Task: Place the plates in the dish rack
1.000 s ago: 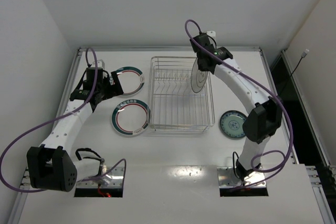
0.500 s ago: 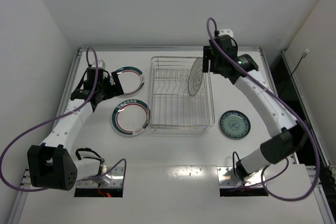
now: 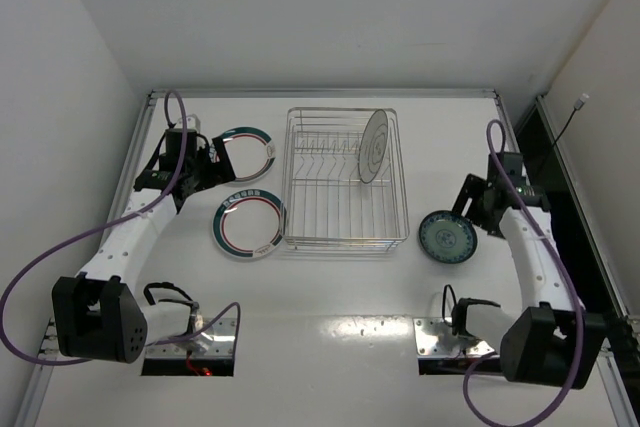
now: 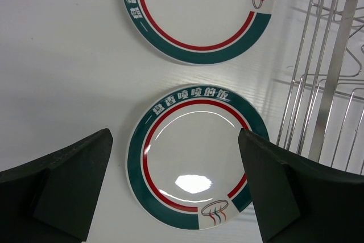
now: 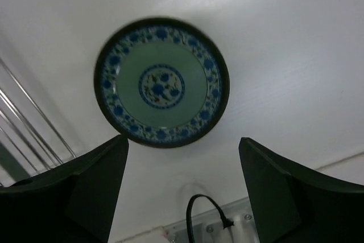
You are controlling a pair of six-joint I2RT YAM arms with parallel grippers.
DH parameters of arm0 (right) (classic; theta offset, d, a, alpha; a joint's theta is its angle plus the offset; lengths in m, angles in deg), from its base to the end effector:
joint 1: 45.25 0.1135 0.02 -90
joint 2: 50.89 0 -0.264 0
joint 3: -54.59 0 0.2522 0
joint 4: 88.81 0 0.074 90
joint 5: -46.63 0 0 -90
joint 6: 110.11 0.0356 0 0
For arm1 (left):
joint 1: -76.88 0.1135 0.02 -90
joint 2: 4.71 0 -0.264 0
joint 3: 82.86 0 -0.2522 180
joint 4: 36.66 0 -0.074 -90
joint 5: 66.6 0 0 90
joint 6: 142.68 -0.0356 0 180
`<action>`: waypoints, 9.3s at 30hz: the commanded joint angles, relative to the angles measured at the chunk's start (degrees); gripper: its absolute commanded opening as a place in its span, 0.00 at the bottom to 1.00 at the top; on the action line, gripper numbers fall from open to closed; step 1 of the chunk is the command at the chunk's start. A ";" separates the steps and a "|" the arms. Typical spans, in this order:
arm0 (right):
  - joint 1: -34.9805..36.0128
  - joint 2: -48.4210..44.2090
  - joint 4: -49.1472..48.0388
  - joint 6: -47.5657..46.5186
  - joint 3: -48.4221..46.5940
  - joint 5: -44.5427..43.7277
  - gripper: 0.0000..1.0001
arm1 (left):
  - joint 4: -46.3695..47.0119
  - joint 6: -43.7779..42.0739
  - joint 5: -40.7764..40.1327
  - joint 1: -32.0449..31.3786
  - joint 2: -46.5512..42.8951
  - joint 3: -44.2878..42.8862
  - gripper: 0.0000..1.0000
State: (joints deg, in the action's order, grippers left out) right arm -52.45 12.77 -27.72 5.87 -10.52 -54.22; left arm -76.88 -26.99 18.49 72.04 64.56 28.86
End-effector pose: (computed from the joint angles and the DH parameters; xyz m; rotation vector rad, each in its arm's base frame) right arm 0.2076 -0.0330 0.2625 0.8024 2.4598 -0.1278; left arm 0.2604 -0.0190 0.2839 -0.4587 2.2470 -0.1789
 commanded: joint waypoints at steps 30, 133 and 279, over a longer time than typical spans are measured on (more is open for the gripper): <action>-21.36 21.06 -18.58 9.35 21.20 38.01 0.64 | 0.53 -0.82 -0.81 -0.34 0.86 -1.55 0.91; 35.16 40.67 4.62 11.55 -45.33 -37.14 0.00 | 0.53 -0.82 -0.28 -0.34 1.39 -2.08 0.91; 43.41 -1.26 -21.67 5.66 4.16 7.95 0.71 | 36.83 16.06 50.34 21.80 24.69 -1.11 0.00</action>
State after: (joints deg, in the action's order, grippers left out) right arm -8.76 10.78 -48.83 11.00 -4.07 -47.16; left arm -45.40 -12.67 64.88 93.48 92.28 26.98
